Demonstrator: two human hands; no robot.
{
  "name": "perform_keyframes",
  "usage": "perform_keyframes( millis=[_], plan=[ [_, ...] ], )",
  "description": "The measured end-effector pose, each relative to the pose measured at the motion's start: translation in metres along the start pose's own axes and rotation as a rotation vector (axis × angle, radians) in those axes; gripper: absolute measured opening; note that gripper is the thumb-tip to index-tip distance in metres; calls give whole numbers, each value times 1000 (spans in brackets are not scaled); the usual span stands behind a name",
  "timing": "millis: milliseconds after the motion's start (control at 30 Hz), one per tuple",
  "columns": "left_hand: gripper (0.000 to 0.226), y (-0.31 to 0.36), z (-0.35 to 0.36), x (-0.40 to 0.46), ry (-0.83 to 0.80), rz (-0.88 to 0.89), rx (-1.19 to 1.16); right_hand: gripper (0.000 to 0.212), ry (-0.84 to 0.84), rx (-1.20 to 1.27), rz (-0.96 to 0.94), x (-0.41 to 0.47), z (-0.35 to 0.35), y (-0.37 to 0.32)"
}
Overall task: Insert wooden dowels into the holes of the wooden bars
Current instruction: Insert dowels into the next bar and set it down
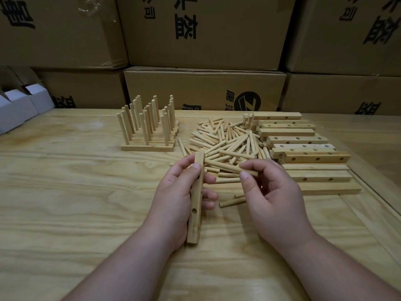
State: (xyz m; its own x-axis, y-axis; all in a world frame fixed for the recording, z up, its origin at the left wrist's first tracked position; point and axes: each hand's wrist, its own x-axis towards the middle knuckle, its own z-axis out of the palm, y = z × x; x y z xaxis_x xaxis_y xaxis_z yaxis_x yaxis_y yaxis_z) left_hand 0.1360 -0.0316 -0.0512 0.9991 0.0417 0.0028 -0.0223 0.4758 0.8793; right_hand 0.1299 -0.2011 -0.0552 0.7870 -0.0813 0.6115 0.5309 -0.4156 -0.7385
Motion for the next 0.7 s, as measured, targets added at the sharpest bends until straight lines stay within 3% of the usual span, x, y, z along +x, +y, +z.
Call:
perform_keyframes(
  millis=[700],
  plan=[
    [16, 1, 1, 1, 93, -69, 94, 14, -50, 222, 23, -2, -1, -10]
  ],
)
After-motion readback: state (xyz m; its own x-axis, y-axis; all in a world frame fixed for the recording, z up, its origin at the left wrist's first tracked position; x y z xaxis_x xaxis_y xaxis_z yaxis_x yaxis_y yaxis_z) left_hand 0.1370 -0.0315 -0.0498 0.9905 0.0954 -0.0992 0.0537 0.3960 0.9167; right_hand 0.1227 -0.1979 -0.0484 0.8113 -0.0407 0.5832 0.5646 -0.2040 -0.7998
